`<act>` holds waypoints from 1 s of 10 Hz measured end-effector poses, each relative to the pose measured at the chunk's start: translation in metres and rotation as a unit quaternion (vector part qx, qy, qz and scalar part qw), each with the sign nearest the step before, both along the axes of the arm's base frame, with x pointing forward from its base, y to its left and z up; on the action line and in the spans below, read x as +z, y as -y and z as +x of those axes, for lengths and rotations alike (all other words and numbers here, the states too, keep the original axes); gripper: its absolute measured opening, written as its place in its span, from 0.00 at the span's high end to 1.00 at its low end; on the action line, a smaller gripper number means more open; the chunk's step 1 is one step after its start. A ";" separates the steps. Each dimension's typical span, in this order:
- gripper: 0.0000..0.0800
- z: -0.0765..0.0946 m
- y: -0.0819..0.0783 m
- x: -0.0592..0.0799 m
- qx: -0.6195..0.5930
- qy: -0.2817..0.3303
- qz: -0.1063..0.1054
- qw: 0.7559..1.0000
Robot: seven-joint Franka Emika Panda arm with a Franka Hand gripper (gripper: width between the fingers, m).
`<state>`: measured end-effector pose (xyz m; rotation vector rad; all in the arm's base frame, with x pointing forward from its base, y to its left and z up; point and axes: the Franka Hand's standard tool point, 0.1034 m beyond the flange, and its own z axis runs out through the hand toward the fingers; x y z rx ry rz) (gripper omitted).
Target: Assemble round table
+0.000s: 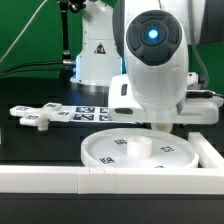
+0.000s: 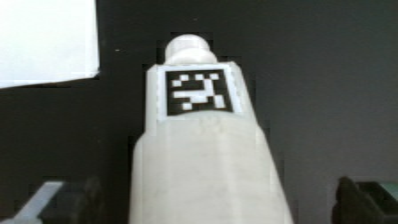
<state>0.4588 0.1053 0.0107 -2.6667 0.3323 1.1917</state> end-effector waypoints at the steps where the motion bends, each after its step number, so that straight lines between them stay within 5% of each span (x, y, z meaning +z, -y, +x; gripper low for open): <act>1: 0.22 0.000 0.000 -0.002 0.000 0.001 -0.001 1.000; 2: 0.22 -0.001 0.000 -0.002 0.000 0.002 -0.001 1.000; 3: 0.44 -0.001 0.000 -0.002 0.000 0.003 -0.001 1.000; 6: 0.49 0.000 0.001 -0.001 -0.001 0.003 0.000 1.000; 10: 0.49 0.010 0.012 0.055 0.002 -0.010 0.014 1.000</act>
Offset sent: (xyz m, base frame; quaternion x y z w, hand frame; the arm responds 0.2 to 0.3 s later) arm 0.0007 -0.0043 -0.0003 -0.0127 0.0072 -0.0082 0.9999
